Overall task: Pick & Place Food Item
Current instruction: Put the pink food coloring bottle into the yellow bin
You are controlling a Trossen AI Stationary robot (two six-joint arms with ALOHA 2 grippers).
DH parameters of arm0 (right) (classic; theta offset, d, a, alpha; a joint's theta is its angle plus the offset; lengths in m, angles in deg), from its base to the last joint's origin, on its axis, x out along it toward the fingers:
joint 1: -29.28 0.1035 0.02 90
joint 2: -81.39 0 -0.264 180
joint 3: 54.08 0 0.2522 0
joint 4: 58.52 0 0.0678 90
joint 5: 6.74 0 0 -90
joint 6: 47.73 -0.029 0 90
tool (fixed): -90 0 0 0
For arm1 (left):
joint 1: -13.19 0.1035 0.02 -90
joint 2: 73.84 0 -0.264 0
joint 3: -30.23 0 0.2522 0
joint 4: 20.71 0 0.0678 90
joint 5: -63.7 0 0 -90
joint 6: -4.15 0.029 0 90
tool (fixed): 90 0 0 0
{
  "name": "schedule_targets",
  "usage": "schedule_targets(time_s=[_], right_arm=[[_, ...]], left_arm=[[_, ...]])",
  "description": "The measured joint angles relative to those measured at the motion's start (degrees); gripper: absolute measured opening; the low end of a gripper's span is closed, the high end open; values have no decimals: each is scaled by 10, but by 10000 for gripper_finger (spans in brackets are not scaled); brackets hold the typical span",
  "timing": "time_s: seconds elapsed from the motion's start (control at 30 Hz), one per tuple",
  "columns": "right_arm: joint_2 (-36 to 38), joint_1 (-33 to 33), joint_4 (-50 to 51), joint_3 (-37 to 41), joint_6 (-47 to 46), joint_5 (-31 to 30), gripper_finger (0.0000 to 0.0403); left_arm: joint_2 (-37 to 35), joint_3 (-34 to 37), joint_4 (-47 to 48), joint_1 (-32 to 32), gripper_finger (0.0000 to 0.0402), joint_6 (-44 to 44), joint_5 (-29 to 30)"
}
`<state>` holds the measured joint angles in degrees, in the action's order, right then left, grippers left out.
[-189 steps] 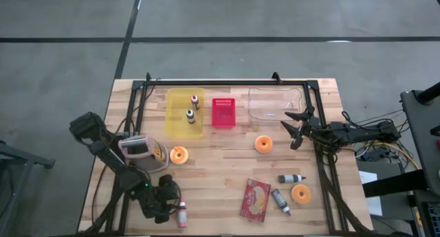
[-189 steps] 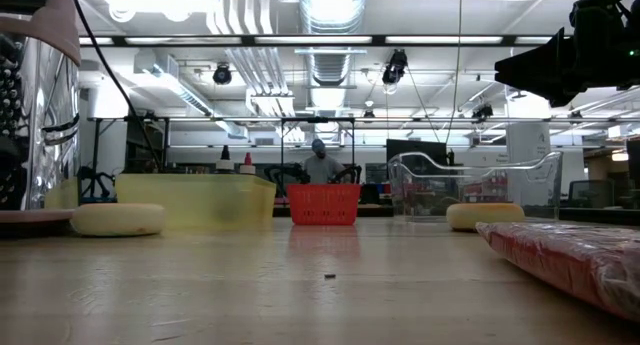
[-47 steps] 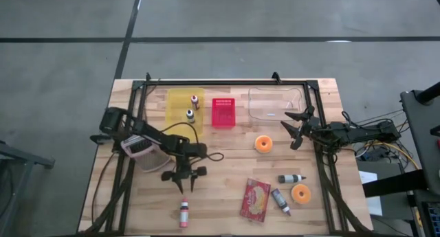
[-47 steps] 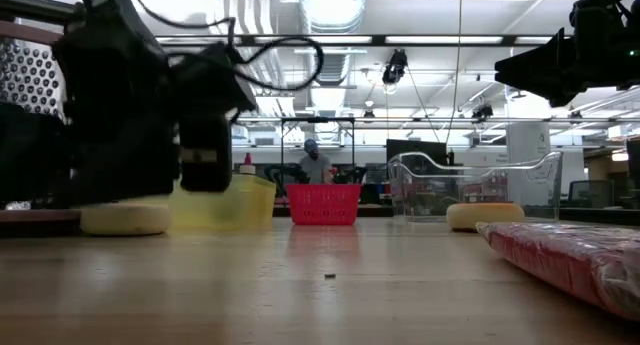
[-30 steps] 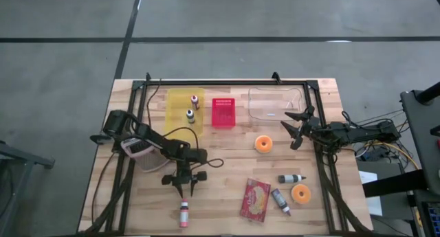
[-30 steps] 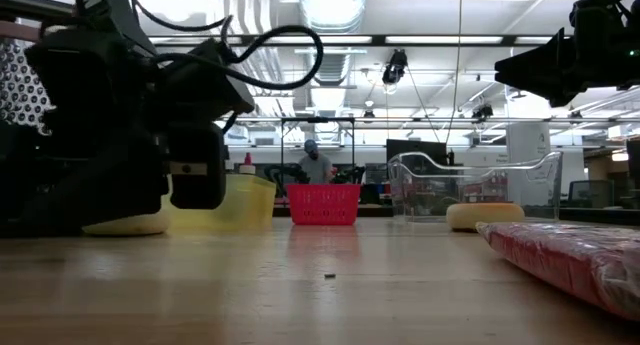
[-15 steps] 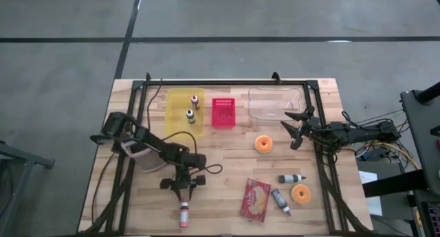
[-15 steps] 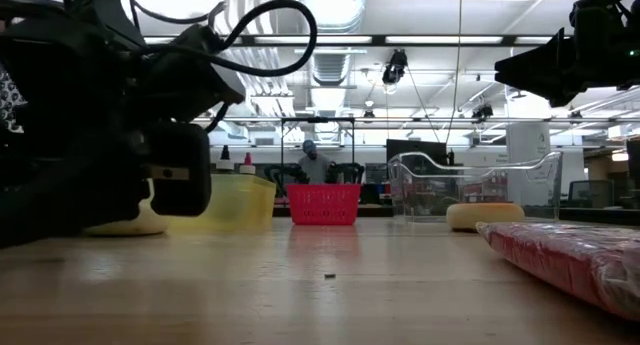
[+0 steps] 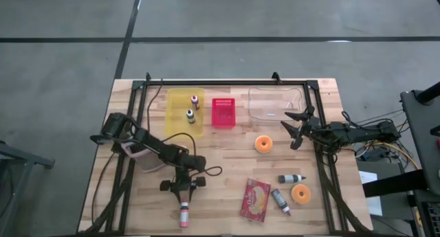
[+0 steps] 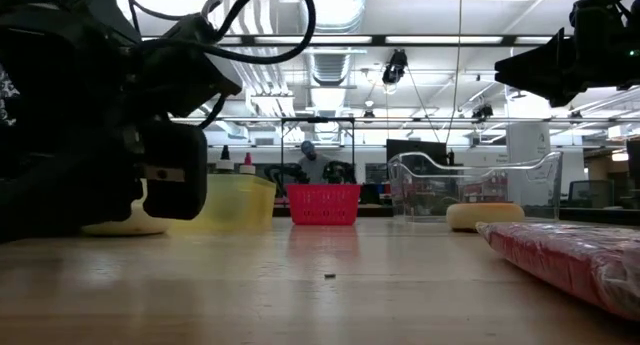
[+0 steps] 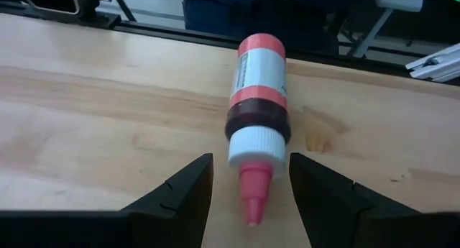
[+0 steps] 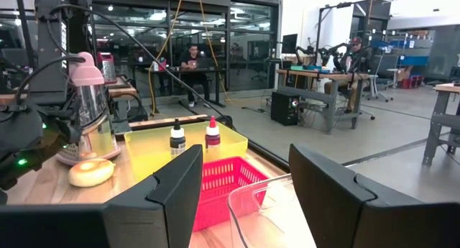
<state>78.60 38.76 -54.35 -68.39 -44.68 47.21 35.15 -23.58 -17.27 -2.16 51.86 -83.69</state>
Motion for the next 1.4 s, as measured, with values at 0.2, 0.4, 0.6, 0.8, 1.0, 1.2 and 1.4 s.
schedule_targets(time_s=[0.2, 0.4, 0.6, 0.8, 1.0, 1.2, 1.4], right_arm=[[0, 0, 0, 0, 0, 0, 203], [0, 0, 0, 0, 0, 0, 203], [0, 0, 0, 0, 0, 0, 203], [0, 0, 0, 0, 0, 0, 203], [0, 0, 0, 0, 0, 0, 203], [0, 0, 0, 0, 0, 0, 203], [0, 0, 0, 0, 0, 0, 203]], left_arm=[[0, 0, -2, -11, 190, 28, 0], [0, 0, -21, -14, 190, 31, -1], [0, 0, -25, -18, 190, 32, -7], [0, 0, -28, -23, 190, 33, -6], [0, 0, -28, -22, 179, 39, -1], [0, 0, -28, -22, 154, 42, 2], [36, 0, -55, -22, 147, 44, 6]])
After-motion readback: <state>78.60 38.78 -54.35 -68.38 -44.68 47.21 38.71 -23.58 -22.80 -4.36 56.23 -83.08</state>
